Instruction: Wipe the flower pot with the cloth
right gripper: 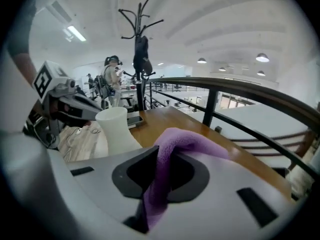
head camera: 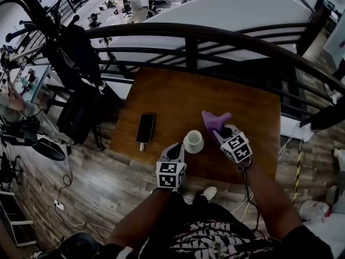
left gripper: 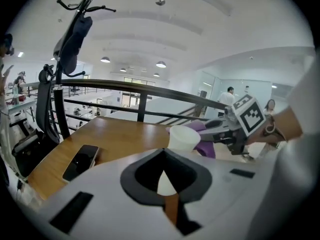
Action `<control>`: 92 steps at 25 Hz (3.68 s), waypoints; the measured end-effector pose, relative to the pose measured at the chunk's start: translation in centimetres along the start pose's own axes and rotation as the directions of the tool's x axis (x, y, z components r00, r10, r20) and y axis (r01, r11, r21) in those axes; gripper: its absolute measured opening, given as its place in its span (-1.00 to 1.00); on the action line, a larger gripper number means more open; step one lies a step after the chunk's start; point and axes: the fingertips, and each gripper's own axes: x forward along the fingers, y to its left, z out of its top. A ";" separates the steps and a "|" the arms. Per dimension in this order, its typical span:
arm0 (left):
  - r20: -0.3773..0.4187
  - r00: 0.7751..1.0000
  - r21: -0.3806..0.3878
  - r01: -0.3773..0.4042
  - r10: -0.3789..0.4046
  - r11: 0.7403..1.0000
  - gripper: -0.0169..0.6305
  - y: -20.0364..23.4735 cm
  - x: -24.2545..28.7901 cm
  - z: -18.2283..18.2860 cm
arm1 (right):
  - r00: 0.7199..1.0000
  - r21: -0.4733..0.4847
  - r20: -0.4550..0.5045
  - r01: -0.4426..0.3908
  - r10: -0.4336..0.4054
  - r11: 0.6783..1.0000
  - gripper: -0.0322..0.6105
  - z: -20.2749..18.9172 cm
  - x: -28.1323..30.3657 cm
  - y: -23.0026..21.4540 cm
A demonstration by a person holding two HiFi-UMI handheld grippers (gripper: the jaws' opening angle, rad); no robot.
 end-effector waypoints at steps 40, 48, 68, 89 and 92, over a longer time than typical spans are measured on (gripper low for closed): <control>-0.082 0.960 0.129 0.278 -0.269 0.952 -0.94 3.1 1.0 1.7 | 0.979 -0.036 -0.157 -0.136 0.129 0.990 -0.80 1.2 3.0 19.5; -0.073 0.966 0.129 0.257 -0.249 0.958 -0.94 6.0 0.1 2.2 | 0.984 0.134 -0.175 0.000 0.024 0.991 -0.80 3.3 6.0 18.5; -0.083 0.957 0.117 0.286 -0.278 0.951 -0.94 5.7 1.2 1.5 | 0.974 0.322 -0.226 0.068 0.007 0.944 -0.80 -1.9 5.2 17.3; -0.080 0.953 0.081 0.297 -0.291 0.952 -0.94 1.2 3.7 1.0 | 0.903 0.235 -0.409 0.241 -0.129 0.942 -0.79 -8.1 -0.8 7.5; -0.075 0.957 0.078 0.285 -0.279 0.955 -0.94 1.3 3.7 1.2 | 0.901 0.226 -0.399 0.278 -0.172 0.934 -0.80 -8.2 -1.3 5.7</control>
